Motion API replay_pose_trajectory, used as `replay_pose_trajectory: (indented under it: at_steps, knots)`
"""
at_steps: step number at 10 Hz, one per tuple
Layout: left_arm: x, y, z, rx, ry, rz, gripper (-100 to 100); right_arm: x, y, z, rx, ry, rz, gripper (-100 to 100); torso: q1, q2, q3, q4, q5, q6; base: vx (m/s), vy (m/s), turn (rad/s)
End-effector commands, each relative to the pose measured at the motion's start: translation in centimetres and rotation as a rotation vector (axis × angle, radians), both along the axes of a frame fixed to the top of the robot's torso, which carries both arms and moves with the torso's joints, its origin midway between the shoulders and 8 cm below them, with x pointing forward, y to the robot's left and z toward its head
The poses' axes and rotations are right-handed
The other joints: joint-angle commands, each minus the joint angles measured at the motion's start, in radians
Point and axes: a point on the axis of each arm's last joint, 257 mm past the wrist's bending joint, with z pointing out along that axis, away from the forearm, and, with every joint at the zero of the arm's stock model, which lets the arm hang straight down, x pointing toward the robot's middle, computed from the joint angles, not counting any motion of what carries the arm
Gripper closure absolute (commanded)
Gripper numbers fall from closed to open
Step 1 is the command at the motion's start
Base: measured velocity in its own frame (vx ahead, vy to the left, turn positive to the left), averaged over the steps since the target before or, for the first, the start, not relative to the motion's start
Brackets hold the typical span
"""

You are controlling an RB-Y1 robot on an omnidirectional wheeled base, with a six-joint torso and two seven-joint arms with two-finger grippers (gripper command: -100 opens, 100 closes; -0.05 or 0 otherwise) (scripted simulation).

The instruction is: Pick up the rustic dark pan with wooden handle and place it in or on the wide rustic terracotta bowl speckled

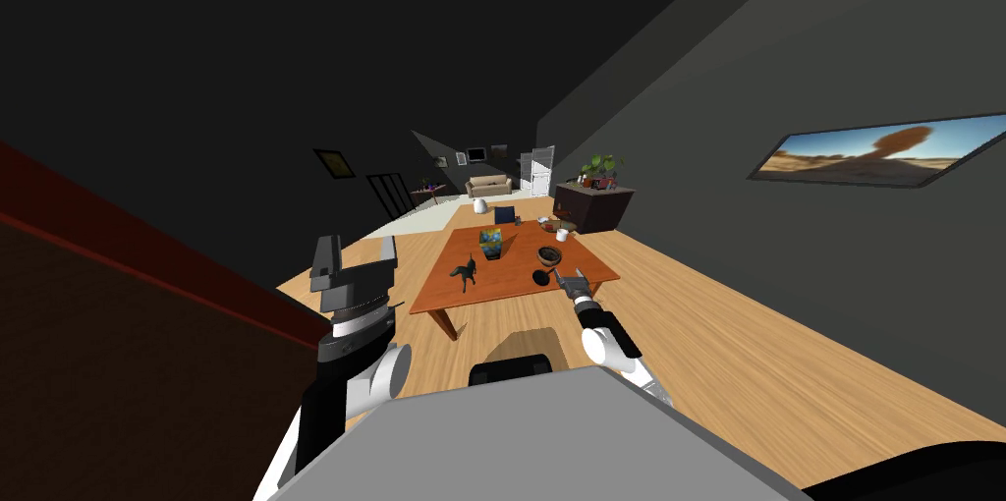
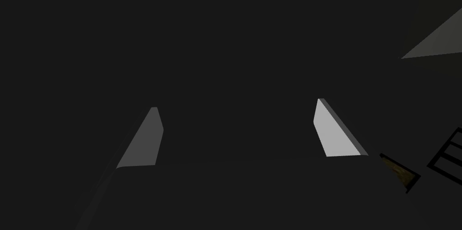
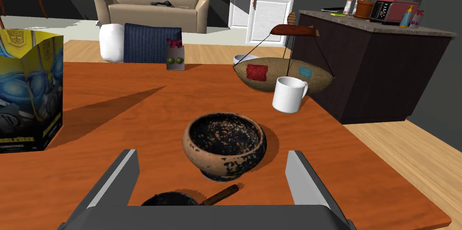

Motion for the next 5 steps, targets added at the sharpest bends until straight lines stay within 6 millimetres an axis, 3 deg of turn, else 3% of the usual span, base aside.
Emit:
replay_pose_trajectory:
  at_steps: [1, 2, 3, 4, 5]
  knots:
    - [0.0, 0.0, 0.0, 0.000, 0.000, 0.000, 0, 0.0, 0.1, -1.2, 0.070, 0.020, -0.003, -100, 0.000, 0.000, 0.000, 0.000, 0.000, 0.000, 0.011, 0.009, -0.014]
    - [0.0, 0.0, 0.0, 0.000, 0.000, 0.000, 0, -0.1, 0.1, -3.5, 0.152, 0.064, -0.010, -100, 0.000, 0.000, 0.000, 0.000, 0.000, 0.000, 0.020, 0.011, -0.022]
    - [0.0, 0.0, 0.0, 0.000, 0.000, 0.000, 0, -0.1, 0.1, -3.5, 0.170, 0.061, -0.012, -100, 0.000, -0.001, 0.000, 0.000, 0.000, 0.000, 0.016, 0.008, -0.014]
    - [0.0, 0.0, 0.0, 0.000, 0.000, 0.000, 0, -0.3, 0.1, -5.6, 0.255, 0.103, -0.021, -100, 0.000, 0.000, 0.000, 0.000, 0.000, 0.000, 0.024, 0.004, -0.027]
    - [0.0, 0.0, 0.0, 0.000, 0.000, 0.000, 0, -0.3, 0.1, -5.6, 0.269, 0.101, -0.023, -100, 0.000, -0.001, -0.001, 0.000, 0.000, 0.000, 0.021, 0.003, -0.009]
